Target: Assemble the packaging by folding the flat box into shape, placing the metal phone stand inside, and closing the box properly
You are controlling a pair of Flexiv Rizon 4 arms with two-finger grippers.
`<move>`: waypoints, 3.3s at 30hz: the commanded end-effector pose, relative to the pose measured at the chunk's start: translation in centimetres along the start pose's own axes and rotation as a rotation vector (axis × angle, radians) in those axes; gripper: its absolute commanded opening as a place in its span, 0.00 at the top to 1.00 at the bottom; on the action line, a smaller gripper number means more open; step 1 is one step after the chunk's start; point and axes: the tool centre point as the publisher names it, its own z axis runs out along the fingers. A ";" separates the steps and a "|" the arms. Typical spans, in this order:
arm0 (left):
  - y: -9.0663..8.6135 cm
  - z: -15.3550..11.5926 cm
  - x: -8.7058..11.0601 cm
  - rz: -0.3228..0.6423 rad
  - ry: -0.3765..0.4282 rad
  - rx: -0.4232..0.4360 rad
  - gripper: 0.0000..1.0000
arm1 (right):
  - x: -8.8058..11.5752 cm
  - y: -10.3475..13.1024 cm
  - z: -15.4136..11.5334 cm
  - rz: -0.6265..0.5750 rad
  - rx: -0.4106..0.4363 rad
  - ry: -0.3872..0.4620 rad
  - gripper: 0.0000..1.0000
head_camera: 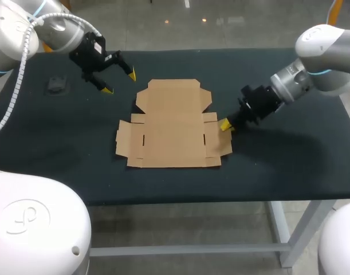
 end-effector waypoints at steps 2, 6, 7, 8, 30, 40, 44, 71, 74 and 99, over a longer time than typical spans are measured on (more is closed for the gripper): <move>0.0 -0.1 0.1 -0.002 -0.007 -0.003 0.00 | 0.2 -0.9 0.1 -0.012 0.000 0.021 1.00; 0.0 -0.1 0.1 -0.002 -0.007 -0.003 0.00 | 0.6 -1.7 0.4 -0.002 -0.003 0.029 1.00; 0.0 -0.1 0.1 -0.002 -0.007 -0.003 0.00 | 0.7 -2.0 0.6 0.002 -0.003 0.027 1.00; 0.0 -0.1 0.1 -0.002 -0.007 -0.003 0.00 | 0.8 -2.2 0.8 0.005 0.001 0.029 1.00; 0.0 -0.1 0.1 -0.002 -0.007 -0.003 0.00 | 0.3 -2.8 1.0 0.031 -0.010 0.025 1.00; 0.0 -0.1 0.1 -0.002 -0.007 -0.003 0.00 | 0.0 -2.3 1.2 0.033 0.014 0.016 1.00; 0.0 -0.1 0.1 -0.002 -0.007 -0.003 0.00 | -0.2 -2.0 1.2 0.034 0.022 0.013 1.00; 0.0 -0.1 0.1 -0.002 -0.007 -0.003 0.00 | 3.1 -1.3 -8.8 0.005 -0.130 -0.180 0.00; 0.0 -0.2 -0.1 -0.008 -0.006 0.000 0.00 | 3.1 -0.7 -9.8 0.004 -0.148 -0.209 0.00; 0.8 -0.5 -5.9 -0.057 -0.101 -0.075 1.00 | 3.1 5.1 -10.5 -0.116 -0.176 -0.273 1.00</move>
